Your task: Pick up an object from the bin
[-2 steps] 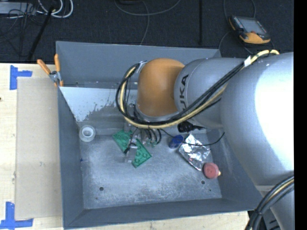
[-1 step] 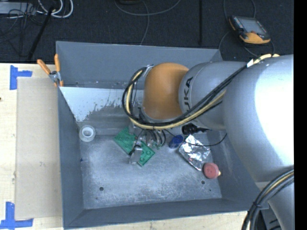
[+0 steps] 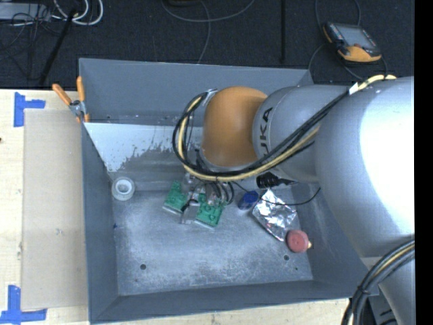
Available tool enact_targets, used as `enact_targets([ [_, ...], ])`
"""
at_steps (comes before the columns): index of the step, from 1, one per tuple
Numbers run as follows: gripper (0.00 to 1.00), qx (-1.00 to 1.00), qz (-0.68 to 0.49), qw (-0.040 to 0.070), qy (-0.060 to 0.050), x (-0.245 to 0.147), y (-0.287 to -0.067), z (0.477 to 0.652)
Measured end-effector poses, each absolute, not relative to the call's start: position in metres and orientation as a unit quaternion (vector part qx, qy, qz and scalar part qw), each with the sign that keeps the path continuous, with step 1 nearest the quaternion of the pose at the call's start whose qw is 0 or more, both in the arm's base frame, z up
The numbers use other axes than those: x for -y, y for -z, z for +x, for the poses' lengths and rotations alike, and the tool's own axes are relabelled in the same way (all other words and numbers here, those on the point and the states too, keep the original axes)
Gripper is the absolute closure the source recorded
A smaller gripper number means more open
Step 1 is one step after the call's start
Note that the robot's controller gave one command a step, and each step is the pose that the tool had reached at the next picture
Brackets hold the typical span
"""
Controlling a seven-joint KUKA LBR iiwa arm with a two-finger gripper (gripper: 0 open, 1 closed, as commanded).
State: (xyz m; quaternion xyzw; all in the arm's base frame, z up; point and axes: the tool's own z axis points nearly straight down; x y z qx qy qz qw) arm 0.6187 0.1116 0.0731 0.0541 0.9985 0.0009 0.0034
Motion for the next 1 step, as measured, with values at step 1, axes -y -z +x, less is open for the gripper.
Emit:
enact_targets([
  [1, 1.0, -0.999, 0.053, 0.004, -0.001, -0.1184, -0.2241, 0.6003],
])
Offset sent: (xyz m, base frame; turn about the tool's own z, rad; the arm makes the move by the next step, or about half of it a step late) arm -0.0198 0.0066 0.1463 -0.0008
